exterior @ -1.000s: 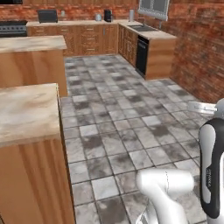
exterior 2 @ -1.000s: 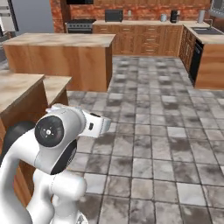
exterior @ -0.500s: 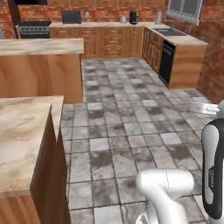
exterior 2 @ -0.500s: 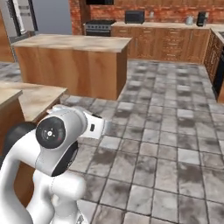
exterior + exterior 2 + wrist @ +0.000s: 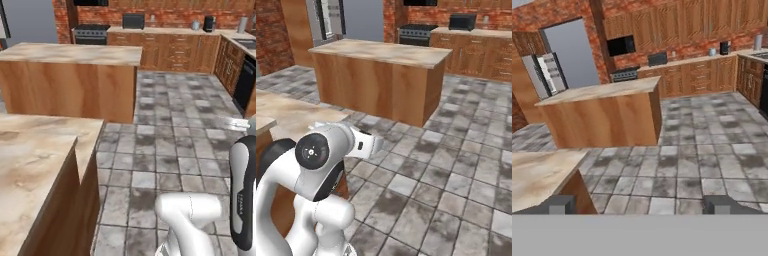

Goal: Gather the mushroom and avocado from the fridge and place them on a tray on the dining counter. Then gather the steak and chicken drumstick from the fridge and place them on the other tray.

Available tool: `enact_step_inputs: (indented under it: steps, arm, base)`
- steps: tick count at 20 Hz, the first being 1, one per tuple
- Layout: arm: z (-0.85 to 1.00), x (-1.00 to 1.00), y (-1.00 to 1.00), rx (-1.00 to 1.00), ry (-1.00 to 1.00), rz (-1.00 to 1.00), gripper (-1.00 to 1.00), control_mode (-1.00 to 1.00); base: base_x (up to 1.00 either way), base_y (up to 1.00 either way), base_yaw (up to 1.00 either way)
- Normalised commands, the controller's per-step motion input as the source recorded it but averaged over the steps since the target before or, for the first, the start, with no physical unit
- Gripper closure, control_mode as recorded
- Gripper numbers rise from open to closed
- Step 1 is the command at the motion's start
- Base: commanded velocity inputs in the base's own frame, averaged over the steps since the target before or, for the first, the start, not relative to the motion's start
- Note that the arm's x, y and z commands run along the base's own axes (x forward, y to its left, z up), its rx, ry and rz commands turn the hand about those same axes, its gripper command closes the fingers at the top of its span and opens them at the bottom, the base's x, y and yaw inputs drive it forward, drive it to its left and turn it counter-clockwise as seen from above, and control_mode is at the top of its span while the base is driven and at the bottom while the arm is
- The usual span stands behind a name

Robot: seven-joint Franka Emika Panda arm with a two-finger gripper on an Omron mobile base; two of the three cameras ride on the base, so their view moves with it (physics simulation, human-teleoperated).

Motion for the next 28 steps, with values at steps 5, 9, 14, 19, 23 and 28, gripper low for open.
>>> enact_step_inputs:
  steps: [5,9,14,19,23,28]
  arm:
    - [0.00,0.00,0.00,0.00,0.00,0.00,-1.00,1.00]
    - [0.00,0.00,0.00,0.00,0.00,0.00,-1.00,1.00]
    - [0.00,0.00,0.00,0.00,0.00,0.00,-1.00,1.00]
    - [0.00,0.00,0.00,0.00,0.00,0.00,-1.00,1.00]
    - [0.00,0.00,0.00,0.00,0.00,0.00,-1.00,1.00]
    - [0.00,0.00,0.00,0.00,0.00,0.00,-1.00,1.00]
  base:
    - [0.57,-0.62,0.31]
    - [0.58,-0.60,0.32]
    - [0.57,-0.58,0.33]
    - [0.55,-0.64,0.31]
    - [0.48,-0.87,0.22]
    - [0.51,-0.78,0.25]
